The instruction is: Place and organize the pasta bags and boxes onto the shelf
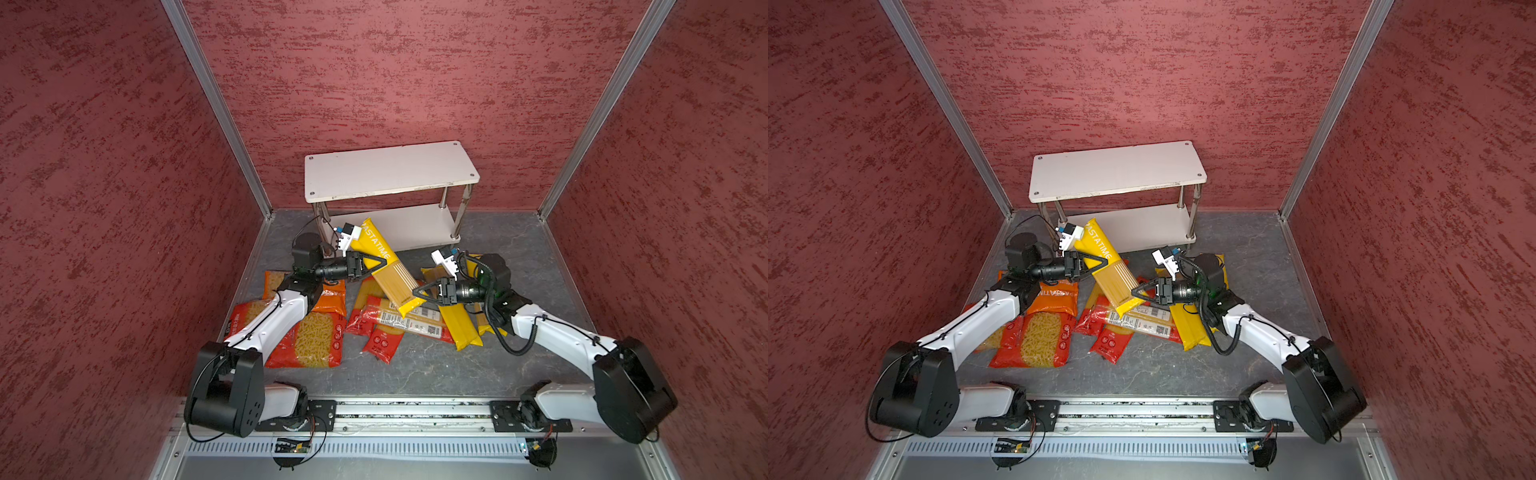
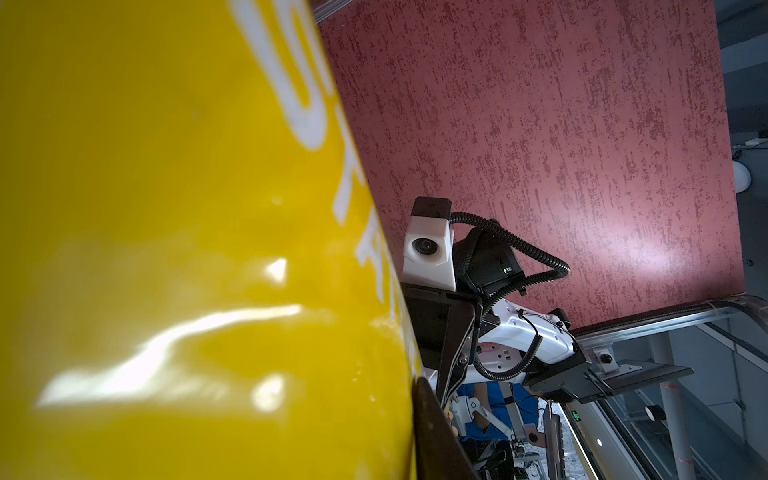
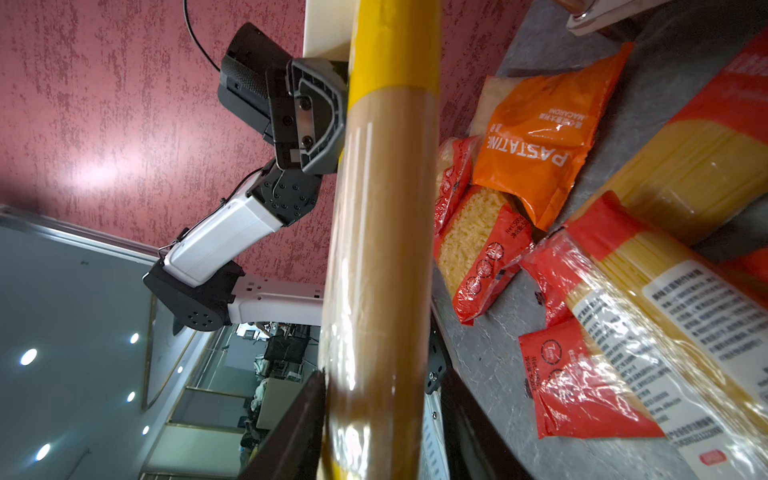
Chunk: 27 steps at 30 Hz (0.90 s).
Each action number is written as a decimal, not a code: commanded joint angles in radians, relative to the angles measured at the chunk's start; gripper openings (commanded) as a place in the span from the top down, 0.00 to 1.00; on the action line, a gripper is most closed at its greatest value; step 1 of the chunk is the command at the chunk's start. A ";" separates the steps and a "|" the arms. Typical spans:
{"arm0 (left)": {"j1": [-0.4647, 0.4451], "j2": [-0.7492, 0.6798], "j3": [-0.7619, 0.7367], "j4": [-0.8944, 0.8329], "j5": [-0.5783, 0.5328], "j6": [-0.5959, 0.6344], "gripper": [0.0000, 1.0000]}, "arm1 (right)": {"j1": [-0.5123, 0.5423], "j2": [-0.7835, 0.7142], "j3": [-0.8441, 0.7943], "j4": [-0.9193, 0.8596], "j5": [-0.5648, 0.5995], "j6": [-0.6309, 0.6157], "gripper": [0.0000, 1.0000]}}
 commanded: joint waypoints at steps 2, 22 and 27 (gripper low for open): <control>-0.004 -0.042 0.070 0.043 0.020 0.028 1.00 | 0.005 -0.002 0.028 0.031 -0.053 -0.021 0.68; 0.014 -0.222 0.130 -0.007 -0.094 -0.048 0.56 | 0.012 0.010 0.111 0.467 0.087 0.216 1.00; 0.052 -0.215 0.185 -0.041 -0.143 -0.067 0.41 | 0.033 0.076 0.202 0.547 0.174 0.287 1.00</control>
